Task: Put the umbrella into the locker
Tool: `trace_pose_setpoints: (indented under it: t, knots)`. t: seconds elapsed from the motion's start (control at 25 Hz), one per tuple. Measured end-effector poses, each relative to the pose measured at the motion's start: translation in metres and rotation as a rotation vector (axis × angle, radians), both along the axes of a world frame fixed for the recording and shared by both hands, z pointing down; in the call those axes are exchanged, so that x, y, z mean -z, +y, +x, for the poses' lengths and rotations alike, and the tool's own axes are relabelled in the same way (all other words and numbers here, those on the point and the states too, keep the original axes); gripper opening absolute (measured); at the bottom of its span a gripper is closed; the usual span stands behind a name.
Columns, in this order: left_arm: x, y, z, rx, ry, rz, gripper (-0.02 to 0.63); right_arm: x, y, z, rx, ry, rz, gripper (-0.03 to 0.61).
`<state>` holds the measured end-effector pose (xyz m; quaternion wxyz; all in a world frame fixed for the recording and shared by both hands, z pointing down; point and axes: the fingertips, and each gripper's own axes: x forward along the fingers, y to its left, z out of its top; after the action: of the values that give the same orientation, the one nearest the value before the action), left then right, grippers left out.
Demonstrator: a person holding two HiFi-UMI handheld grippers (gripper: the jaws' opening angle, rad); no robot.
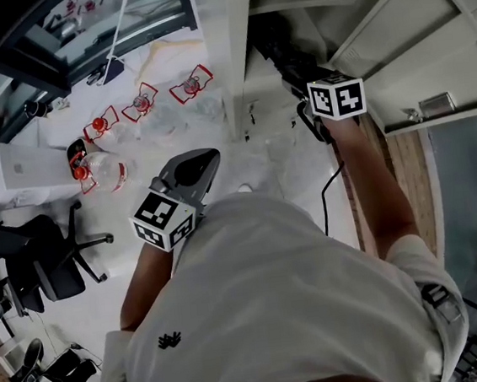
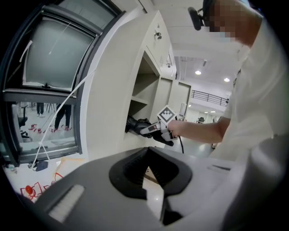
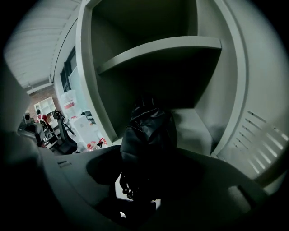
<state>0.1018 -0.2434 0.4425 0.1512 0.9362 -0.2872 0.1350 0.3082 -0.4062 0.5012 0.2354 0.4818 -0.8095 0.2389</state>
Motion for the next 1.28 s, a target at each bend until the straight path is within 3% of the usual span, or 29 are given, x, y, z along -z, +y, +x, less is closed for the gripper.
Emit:
trace_pose_setpoints:
  t: [1.28]
  knots:
    - [-0.001, -0.014, -0.034, 0.107, -0.007, 0.004, 0.055, -0.008, -0.084, -0.007, 0.033, 0.11, 0.007, 0.242]
